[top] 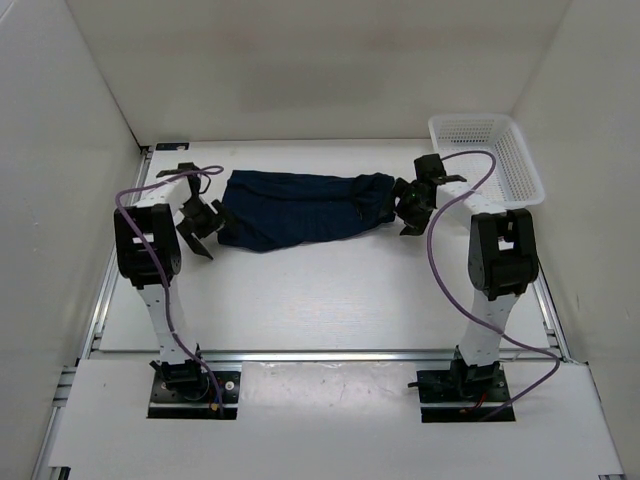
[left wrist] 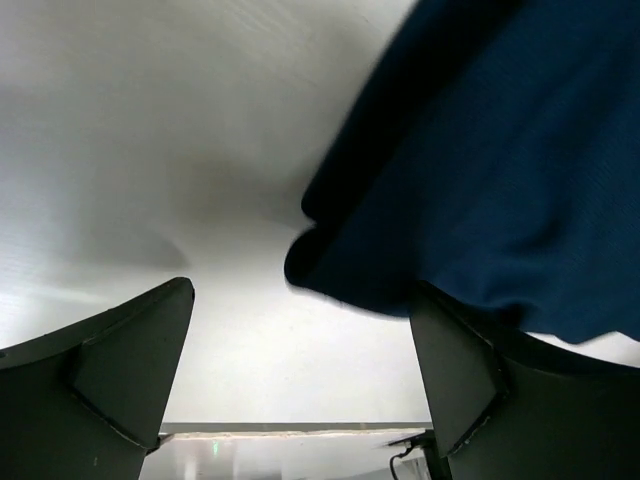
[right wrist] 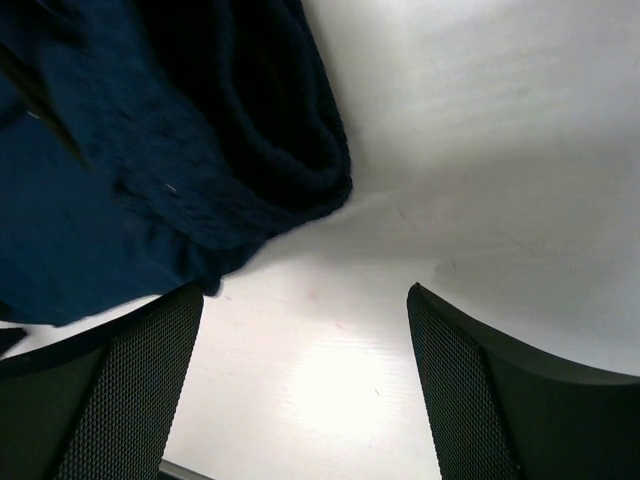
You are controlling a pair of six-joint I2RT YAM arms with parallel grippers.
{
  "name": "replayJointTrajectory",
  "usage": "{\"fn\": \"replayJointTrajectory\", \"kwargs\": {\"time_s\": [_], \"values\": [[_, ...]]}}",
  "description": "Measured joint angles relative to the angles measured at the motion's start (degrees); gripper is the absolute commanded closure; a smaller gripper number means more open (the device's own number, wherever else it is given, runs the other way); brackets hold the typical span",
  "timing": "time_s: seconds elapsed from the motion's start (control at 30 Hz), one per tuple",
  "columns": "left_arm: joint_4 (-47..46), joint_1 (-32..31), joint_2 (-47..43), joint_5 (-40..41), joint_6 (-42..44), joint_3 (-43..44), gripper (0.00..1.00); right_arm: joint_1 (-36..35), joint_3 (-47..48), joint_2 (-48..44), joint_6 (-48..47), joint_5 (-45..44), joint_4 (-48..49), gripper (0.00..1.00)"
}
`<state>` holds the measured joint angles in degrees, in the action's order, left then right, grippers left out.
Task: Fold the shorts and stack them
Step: Fold the shorts
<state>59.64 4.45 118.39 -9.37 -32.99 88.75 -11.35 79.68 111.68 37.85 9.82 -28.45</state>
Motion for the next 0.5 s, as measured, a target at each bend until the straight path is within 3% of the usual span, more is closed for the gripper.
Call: {"fn": "replayJointTrajectory", "kwargs": {"time_s": [0.23, 0.33, 0.37, 0.47, 0.5], "values": [[-1.2, -0.7, 4.2, -1.0, -0.5, 3.5, 0.02, 1.2, 1.1, 2.1, 2.4, 2.0, 5.6, 0.20], [-1.4, -1.0, 6.7, -1.0, -1.1, 7.6, 0.14, 1.2, 3.5, 5.3, 3.2, 2.2, 6.9, 0.28], [-1.4, -1.1, 7.5, -1.0, -1.3, 9.0, 0.30, 0.9, 4.6, 6.7, 3.5, 2.1, 7.2, 0.33], [-2.3, -1.3, 10.5, -1.2, -1.7, 13.2, 0.80, -0.2, 7.9, 10.1, 4.0, 1.1, 7.6, 0.62], [-2.5, -1.4, 11.6, -1.6, -1.6, 14.8, 0.90, -0.6, 9.1, 11.1, 4.1, 0.7, 7.6, 0.85]]}}
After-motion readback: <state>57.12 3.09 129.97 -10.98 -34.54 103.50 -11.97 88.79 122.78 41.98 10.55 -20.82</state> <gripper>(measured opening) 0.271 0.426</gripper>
